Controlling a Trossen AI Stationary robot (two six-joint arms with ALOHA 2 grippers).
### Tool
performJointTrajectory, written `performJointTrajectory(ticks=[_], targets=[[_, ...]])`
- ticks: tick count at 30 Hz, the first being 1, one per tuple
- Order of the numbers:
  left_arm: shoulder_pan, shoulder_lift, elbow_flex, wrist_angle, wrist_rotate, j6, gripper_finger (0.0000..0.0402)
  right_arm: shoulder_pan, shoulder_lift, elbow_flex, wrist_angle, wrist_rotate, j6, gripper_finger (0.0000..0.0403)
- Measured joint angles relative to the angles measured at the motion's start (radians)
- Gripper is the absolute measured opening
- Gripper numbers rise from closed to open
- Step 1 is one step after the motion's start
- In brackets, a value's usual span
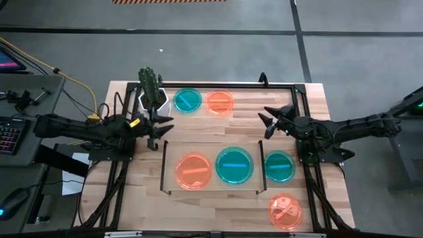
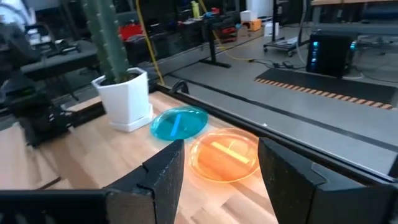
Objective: Place and stack plates onto a shelf
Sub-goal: Stack the top orange transparent plate on top of the orange transparent plate
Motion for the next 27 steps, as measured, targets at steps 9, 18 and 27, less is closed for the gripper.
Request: performJointTrajectory(ticks=[9,18,27], targets=[[0.005,0.001,-0.006,-0.022,-0.013,0.000,0.0129,-0.088,0.001,0.000,0.006,0.000,0.061,0.0188],[0.005,-0.003,-0.006,0.001,-0.011,-0.033,0.0129,-0.292,0.119,0.000,0.128,-0.094,0.281,0.0188],[0.004,-0.003,-0.006,0.000,-0.010,-0.234,0.0129,-0.546,0.553,0.209,0.093,-0.393,0.345,0.0188]])
